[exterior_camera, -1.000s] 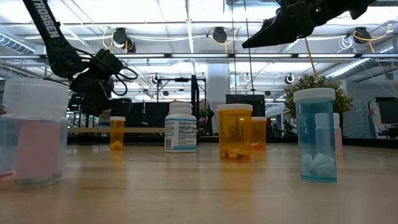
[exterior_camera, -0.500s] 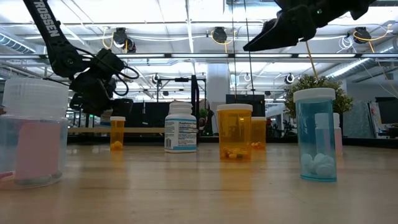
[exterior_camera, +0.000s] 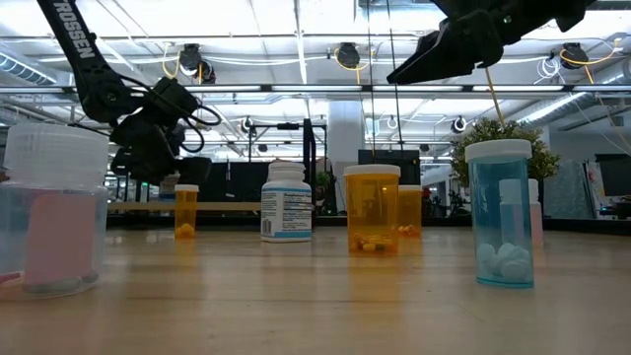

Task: Pick and place medicine bottles onto shelf by color
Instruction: Put the bottom white pill bottle on the shelf

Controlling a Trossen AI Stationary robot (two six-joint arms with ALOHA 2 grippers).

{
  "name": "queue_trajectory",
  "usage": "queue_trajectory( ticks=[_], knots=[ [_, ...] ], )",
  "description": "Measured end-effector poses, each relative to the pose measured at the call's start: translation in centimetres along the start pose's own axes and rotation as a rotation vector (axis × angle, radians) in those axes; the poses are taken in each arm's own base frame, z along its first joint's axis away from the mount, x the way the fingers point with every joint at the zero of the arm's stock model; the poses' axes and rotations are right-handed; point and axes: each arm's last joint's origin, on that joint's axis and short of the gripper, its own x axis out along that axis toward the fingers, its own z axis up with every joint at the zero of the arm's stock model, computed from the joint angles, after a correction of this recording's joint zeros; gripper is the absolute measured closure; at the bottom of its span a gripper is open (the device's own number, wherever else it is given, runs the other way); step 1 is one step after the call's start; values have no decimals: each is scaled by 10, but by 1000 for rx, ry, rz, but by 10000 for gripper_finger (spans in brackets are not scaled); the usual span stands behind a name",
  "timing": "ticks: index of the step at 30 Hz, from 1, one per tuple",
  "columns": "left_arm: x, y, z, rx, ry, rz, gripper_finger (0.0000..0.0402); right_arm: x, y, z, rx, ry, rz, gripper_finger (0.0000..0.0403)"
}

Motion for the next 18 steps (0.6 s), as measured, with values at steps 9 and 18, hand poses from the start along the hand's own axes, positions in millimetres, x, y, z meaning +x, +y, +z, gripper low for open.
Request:
queue_trajectory(
  ticks=[9,18],
  knots=[
    [-15,2,1,48,17,41,130,0,0,-1,16,11,4,54],
    [-24,2,2,64,24,35,130,0,0,-1,19,11,3,54]
  ],
)
